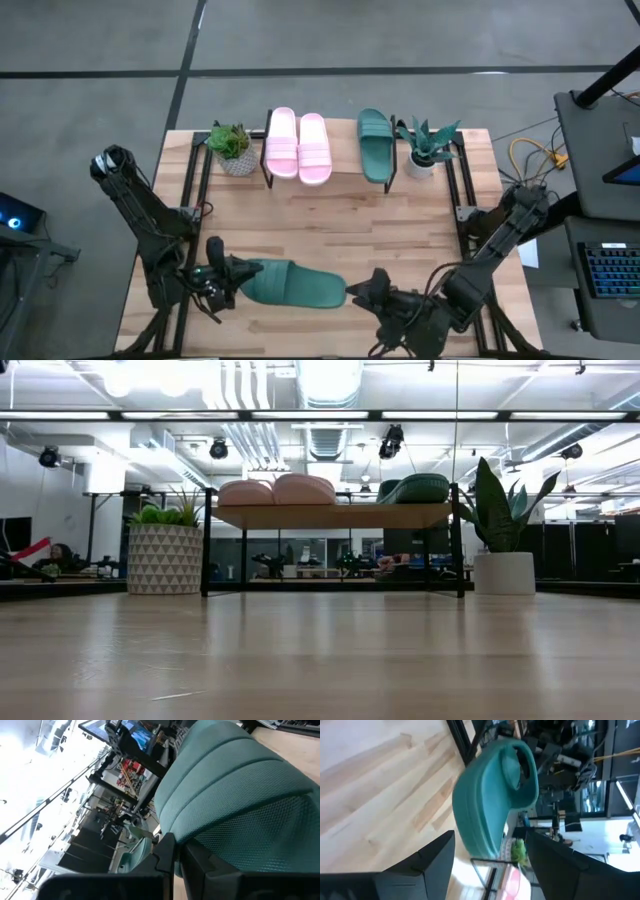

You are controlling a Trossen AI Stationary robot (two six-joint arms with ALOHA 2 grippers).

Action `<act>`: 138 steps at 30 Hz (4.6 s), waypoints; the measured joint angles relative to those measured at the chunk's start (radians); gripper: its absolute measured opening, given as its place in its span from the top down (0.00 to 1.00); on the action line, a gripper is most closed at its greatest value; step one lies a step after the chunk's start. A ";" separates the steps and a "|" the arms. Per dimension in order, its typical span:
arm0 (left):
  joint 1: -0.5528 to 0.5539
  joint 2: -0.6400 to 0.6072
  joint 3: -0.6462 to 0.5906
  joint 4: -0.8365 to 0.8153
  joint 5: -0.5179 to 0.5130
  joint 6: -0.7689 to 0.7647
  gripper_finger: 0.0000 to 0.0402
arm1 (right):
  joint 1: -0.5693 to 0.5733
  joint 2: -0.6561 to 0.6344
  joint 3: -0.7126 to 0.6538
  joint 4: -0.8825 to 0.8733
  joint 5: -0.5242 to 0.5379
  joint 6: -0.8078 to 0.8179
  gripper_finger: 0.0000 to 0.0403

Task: Pick and place slides into the shelf
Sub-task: Put the green slipper on the shelf

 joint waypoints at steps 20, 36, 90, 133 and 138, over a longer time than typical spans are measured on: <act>0.004 -0.015 0.000 -0.005 0.000 0.011 1.00 | -0.072 0.057 -0.001 0.108 -0.068 -0.088 0.42; 0.005 -0.018 0.000 0.002 0.007 0.029 1.00 | -0.017 0.038 -0.001 0.041 -0.058 -0.081 0.42; 0.011 -0.022 0.002 -0.001 -0.070 0.026 0.80 | -0.157 0.078 -0.004 0.192 -0.135 -0.097 0.88; 0.009 -0.029 0.001 0.007 -0.418 0.011 0.46 | -0.722 0.029 -0.033 -0.175 0.322 0.691 0.88; 0.009 -0.029 0.000 0.006 -0.418 -0.003 0.46 | -0.769 0.029 -0.082 -0.173 0.237 0.737 0.88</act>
